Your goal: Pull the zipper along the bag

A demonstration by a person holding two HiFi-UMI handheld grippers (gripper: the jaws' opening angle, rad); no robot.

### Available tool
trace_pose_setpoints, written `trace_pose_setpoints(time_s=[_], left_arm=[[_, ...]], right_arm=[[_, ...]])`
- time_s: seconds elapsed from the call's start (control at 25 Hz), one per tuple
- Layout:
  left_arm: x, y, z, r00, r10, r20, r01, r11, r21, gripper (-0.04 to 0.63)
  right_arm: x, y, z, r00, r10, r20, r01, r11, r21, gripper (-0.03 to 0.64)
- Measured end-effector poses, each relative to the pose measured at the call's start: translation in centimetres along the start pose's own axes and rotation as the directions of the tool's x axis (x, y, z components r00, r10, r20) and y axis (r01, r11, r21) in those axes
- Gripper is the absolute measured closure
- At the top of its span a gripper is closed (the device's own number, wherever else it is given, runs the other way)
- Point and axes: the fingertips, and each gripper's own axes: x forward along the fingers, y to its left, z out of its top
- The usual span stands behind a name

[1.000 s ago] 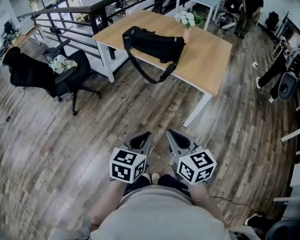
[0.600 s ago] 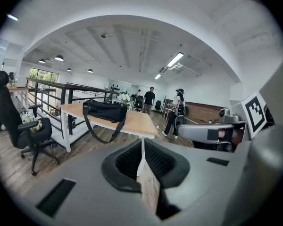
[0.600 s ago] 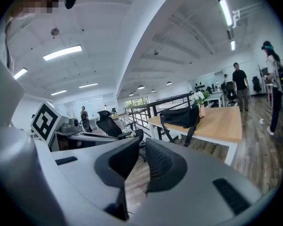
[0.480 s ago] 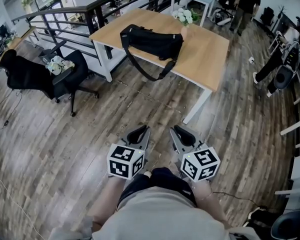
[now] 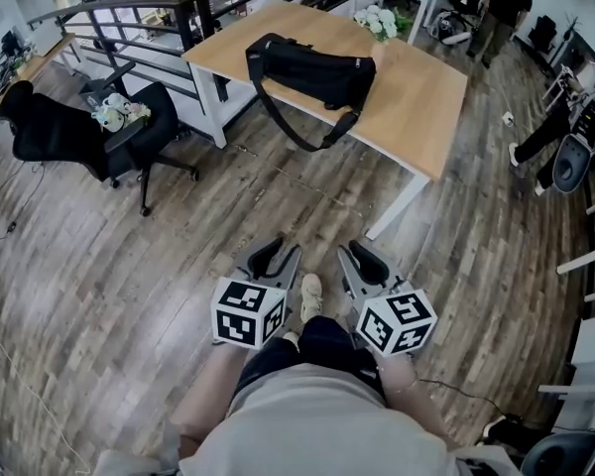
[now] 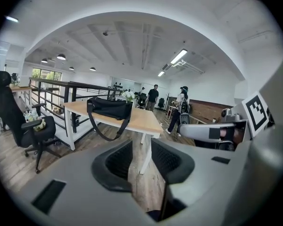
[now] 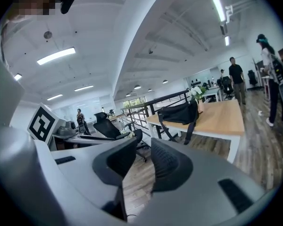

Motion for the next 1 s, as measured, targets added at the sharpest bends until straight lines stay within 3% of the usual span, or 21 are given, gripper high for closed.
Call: trace_pose_setpoints(time_s=[0.24,0.76,1.0], left_arm=[[3.6,1.9,0.9,1.0,0.024,-0.01,-0.024,1.0,-0.011,0.479],[14.7,6.6,8.1,0.995,0.094,0.017,-0.095,0.995,0.01,0.479],[18.4,7.4,9.3,0.994,0.112,0.016,-0.112,0.994,-0.001,0.479]], right_arm=[[4.0,-2.9,1.5,1.0,0.026,-0.006,-0.026,1.0,0.006,0.523],[14.2,-9.5,8.5,0.99,0.14,0.002,-0.14,0.99,-0.027,0.52],[16.3,-12.8,10.0,0.991,0.131,0.005,-0.131,0.991,-0.018,0.52]])
